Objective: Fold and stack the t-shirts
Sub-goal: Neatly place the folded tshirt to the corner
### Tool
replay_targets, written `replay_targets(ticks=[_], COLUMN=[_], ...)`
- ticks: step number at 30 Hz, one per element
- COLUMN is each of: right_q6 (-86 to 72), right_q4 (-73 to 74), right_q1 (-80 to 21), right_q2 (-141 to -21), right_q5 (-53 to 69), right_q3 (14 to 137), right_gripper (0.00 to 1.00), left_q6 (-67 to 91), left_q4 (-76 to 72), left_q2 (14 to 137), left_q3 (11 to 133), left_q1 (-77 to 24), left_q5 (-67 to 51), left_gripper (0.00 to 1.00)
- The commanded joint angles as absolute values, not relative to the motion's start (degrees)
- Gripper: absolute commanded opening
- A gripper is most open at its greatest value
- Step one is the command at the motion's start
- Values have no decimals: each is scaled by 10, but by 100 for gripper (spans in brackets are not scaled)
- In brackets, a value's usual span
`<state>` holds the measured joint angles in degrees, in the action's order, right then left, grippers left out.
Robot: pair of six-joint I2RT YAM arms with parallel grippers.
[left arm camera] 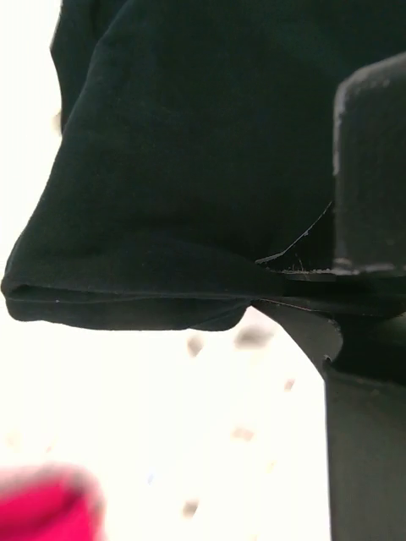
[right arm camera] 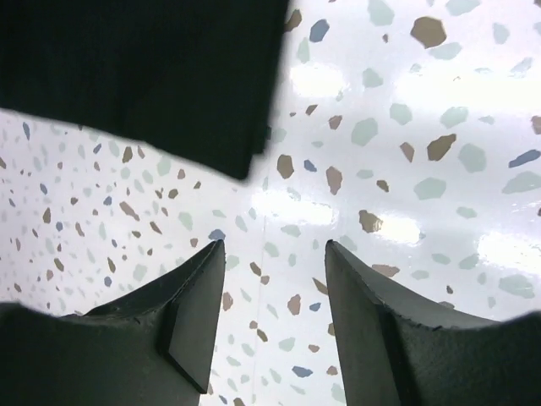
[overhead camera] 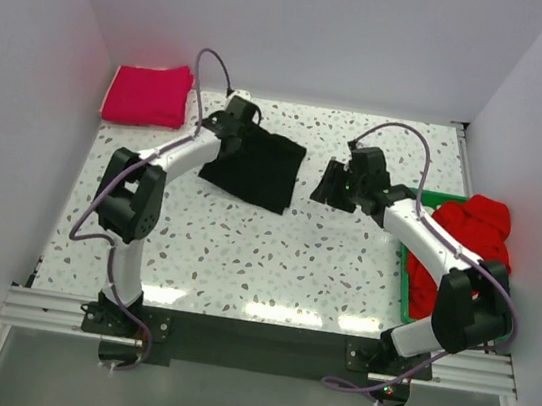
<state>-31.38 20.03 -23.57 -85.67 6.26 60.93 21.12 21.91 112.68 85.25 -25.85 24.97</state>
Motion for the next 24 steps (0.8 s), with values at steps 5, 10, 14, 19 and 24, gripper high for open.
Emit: replay_targets(ticks=[5, 10, 14, 19, 24], right_q6=[-321, -318, -310, -306, -305], right_q4=[192, 200, 209, 210, 207], right_q1=[-262, -278, -287, -290, -293], right_q2=[-839, -843, -851, -865, -887], right_q5=[117, 120, 117, 117, 116], right_q3=[579, 591, 606, 610, 618], right_gripper=[54, 54, 54, 54, 54], left_q6=[-6, -68, -114, -121, -124], left_q4=[184, 178, 179, 191, 196], left_q2=[1171, 1222, 1275, 1319, 1317], left_q3=[1000, 1096, 1178, 1265, 1296], left_q1=[-158, -116, -90, -64, -53], left_q5=[317, 297, 289, 274, 252], left_gripper=[0, 0, 0, 0, 0])
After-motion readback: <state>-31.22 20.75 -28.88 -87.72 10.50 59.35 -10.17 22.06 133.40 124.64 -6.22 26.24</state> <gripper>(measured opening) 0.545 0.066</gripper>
